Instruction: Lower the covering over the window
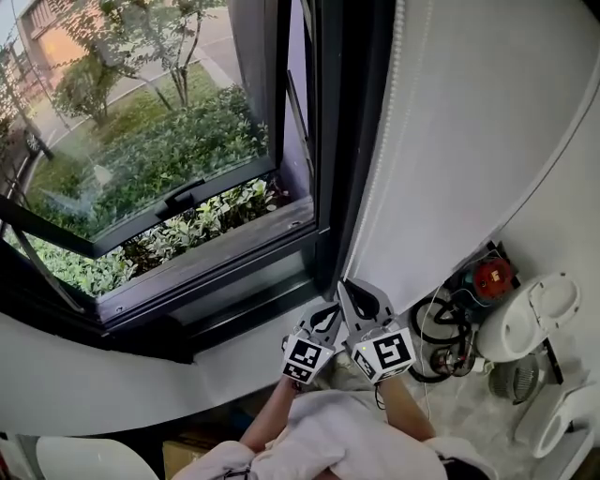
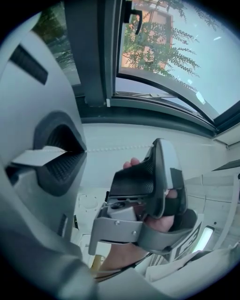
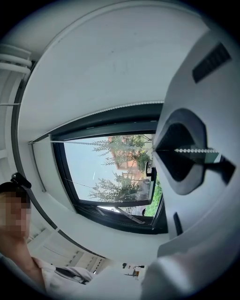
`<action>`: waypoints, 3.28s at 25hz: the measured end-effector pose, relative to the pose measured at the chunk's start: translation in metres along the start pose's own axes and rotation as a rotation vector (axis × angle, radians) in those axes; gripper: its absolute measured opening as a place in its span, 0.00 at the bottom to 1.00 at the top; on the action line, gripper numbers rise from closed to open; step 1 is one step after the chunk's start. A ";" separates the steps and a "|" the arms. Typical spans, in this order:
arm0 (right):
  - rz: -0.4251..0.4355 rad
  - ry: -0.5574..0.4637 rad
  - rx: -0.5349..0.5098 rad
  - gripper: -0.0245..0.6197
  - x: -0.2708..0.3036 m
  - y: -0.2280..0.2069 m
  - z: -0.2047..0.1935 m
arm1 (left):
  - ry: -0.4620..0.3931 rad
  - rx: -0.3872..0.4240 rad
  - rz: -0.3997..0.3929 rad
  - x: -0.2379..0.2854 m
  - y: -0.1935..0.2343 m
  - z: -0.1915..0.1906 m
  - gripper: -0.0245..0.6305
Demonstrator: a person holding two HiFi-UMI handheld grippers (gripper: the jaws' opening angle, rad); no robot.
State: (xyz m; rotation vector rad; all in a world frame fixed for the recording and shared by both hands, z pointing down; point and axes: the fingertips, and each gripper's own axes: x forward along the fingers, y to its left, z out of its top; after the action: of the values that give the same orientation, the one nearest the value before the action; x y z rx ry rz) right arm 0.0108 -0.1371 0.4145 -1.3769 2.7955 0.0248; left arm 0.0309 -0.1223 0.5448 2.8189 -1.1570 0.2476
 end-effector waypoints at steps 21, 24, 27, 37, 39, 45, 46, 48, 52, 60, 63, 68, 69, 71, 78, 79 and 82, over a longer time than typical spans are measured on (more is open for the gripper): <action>0.015 0.211 0.053 0.03 0.001 -0.002 -0.121 | 0.120 -0.020 -0.006 -0.017 0.002 -0.071 0.07; 0.016 0.229 0.073 0.03 -0.002 -0.002 -0.134 | 0.080 -0.034 -0.012 -0.029 0.007 -0.049 0.10; 0.022 0.232 0.081 0.03 -0.003 -0.002 -0.140 | 0.023 -0.041 -0.013 -0.038 0.014 -0.018 0.16; 0.030 0.244 0.066 0.03 -0.001 0.000 -0.146 | -0.211 0.074 -0.020 -0.047 0.029 0.128 0.17; 0.030 0.244 0.064 0.03 -0.001 0.000 -0.146 | -0.247 0.102 -0.025 -0.045 0.029 0.152 0.17; 0.033 0.244 0.059 0.03 0.000 0.001 -0.145 | -0.318 0.153 -0.045 -0.033 0.029 0.206 0.17; 0.034 0.245 0.057 0.03 0.000 0.002 -0.145 | -0.320 0.160 -0.049 -0.031 0.029 0.212 0.17; 0.036 0.244 0.054 0.03 0.000 0.003 -0.144 | -0.323 0.174 -0.052 -0.026 0.031 0.223 0.17; 0.039 0.244 0.051 0.03 0.000 0.004 -0.145 | -0.336 0.203 -0.048 -0.018 0.031 0.237 0.17; 0.039 0.318 0.041 0.03 -0.001 0.003 -0.165 | -0.341 0.175 -0.044 -0.017 0.032 0.219 0.06; 0.047 0.359 0.050 0.03 -0.003 0.007 -0.180 | -0.308 0.145 -0.043 -0.016 0.032 0.202 0.06; 0.061 0.428 0.070 0.03 -0.005 0.011 -0.203 | -0.262 0.114 -0.039 -0.013 0.032 0.178 0.06; 0.063 0.441 0.075 0.03 -0.006 0.011 -0.208 | -0.252 0.109 -0.039 -0.012 0.031 0.173 0.06; 0.067 0.467 0.084 0.03 -0.009 0.013 -0.217 | -0.238 0.100 -0.039 -0.010 0.031 0.163 0.06; 0.087 0.558 0.087 0.03 -0.021 0.019 -0.245 | -0.193 0.060 -0.035 -0.005 0.032 0.129 0.06; 0.092 0.571 0.083 0.03 -0.022 0.020 -0.249 | -0.187 0.055 -0.034 -0.005 0.032 0.125 0.06; 0.102 0.593 0.056 0.04 -0.027 0.023 -0.257 | -0.166 0.043 -0.035 -0.004 0.031 0.113 0.06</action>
State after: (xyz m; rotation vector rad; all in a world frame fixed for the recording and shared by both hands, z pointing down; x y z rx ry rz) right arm 0.0045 -0.1082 0.6726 -1.4125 3.2916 -0.5425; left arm 0.0195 -0.1576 0.4333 2.9425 -1.1437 0.0362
